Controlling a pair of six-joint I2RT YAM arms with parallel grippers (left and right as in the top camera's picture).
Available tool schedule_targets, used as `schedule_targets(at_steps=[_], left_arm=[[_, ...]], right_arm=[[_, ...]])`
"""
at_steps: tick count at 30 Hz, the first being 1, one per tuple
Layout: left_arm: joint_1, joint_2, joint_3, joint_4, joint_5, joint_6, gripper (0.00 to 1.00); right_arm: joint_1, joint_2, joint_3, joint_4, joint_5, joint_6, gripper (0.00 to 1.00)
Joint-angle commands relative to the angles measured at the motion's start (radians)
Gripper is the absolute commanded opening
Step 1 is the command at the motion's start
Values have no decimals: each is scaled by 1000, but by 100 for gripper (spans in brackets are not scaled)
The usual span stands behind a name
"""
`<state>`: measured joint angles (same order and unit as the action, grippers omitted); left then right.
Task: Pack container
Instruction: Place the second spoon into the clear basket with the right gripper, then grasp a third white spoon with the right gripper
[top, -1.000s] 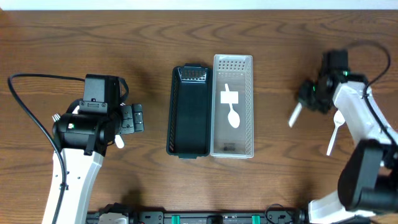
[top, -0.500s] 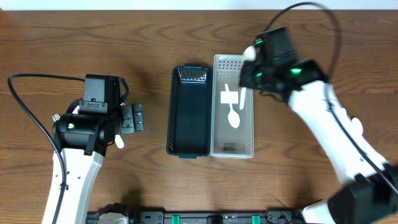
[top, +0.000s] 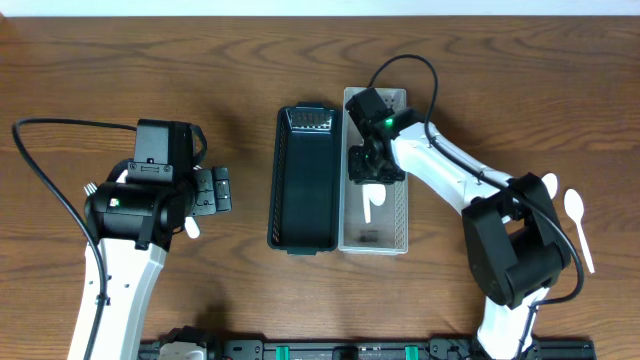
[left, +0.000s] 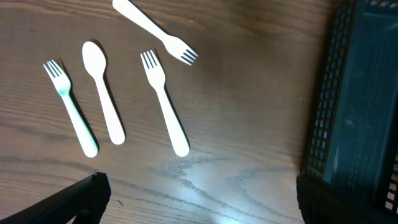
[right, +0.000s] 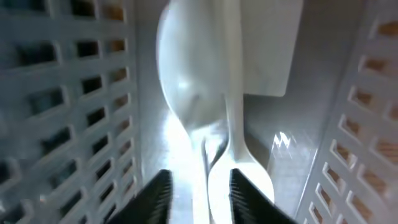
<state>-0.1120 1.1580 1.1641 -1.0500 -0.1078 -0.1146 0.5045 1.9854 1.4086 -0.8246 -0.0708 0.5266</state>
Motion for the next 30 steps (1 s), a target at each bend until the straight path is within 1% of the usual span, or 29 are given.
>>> schedule_targets(at_steps=[1, 2, 5, 7, 9, 13, 17, 20, 23, 26, 30], left_arm=[[5, 5, 18, -4, 3, 9, 98], [5, 5, 18, -4, 3, 9, 98], [5, 5, 18, -4, 3, 9, 98], [5, 5, 18, -4, 3, 9, 98], [5, 5, 18, -4, 3, 9, 98], [5, 5, 18, -4, 3, 9, 98], [5, 5, 18, -4, 3, 9, 98], [5, 5, 18, -4, 3, 9, 98], [5, 5, 18, -4, 3, 9, 98], [5, 5, 18, -4, 3, 9, 98], [5, 5, 18, -5, 3, 9, 98]], right_arm=[[-36, -71, 53, -8, 14, -55, 47], [-50, -93, 75, -23, 14, -74, 51], [-105, -166, 159, -95, 16, -122, 53], [-169, -238, 237, -163, 34, -148, 57], [-231, -298, 288, -218, 82, -150, 63], [-405, -426, 326, -315, 179, -151, 74], [-607, -476, 320, -428, 188, -180, 81], [-722, -468, 278, -454, 188, -219, 84], [-805, -449, 181, -424, 198, -241, 88], [-854, -421, 40, -322, 198, -267, 91], [-892, -365, -97, -200, 195, -293, 94]])
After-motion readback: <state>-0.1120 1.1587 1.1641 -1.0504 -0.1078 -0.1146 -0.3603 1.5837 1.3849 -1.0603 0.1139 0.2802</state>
